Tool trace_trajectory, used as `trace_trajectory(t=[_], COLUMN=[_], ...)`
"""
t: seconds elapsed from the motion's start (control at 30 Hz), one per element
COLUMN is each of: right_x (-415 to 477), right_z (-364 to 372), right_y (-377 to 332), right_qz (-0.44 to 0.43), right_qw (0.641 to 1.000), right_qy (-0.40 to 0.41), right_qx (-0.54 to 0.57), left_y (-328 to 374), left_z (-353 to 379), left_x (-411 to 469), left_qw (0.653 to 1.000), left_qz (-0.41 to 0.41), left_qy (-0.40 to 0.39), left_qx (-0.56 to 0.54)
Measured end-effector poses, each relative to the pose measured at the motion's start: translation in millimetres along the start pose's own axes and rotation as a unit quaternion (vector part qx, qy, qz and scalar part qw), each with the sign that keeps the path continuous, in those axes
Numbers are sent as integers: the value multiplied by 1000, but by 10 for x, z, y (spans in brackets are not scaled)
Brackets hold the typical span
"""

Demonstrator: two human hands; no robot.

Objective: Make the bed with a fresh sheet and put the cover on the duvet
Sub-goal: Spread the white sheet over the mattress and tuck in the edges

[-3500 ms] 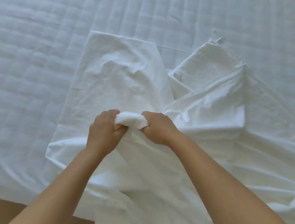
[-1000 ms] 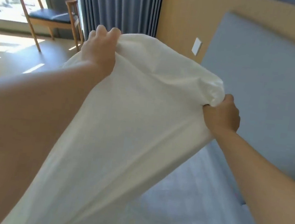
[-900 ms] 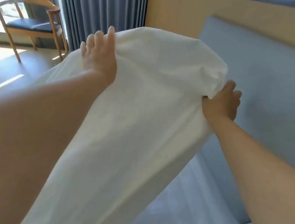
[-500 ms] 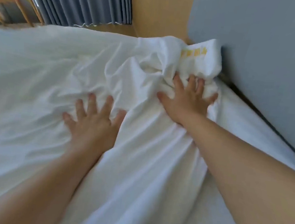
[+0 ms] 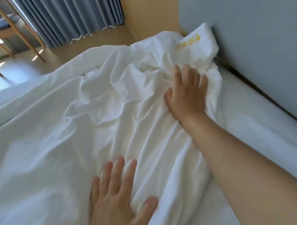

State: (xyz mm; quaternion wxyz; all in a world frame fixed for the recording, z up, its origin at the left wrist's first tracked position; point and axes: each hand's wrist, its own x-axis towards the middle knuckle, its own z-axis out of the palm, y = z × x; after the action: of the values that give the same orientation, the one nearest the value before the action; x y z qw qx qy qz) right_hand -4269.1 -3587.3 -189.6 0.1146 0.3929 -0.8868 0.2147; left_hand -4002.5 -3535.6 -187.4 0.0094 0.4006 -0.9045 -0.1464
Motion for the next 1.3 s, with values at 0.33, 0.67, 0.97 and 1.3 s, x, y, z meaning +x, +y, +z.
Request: trace_trajectory(t=[0.33,0.67,0.97,1.3], right_x=[-2896,-4527,-5208,-5404], right_z=[-1318,-2405,-3324,-4950], right_y=[-111,-70,-248,563], right_qz=[-22,-36,204,346], right_qw=[984,970,827,879], right_qy=[-103,-233,-519,-279], right_qx=[144,51,75,173], left_y=[20,368,1137,2838], left_z=[13,-234,-456,-846], left_x=[-81,-2109,-3899,-3835], left_qw=[994,989,858,834], left_qz=[-50,-46,-241,-136], left_qy=[8,-70,-136,-228], left_qx=[93,-118,-432,-484])
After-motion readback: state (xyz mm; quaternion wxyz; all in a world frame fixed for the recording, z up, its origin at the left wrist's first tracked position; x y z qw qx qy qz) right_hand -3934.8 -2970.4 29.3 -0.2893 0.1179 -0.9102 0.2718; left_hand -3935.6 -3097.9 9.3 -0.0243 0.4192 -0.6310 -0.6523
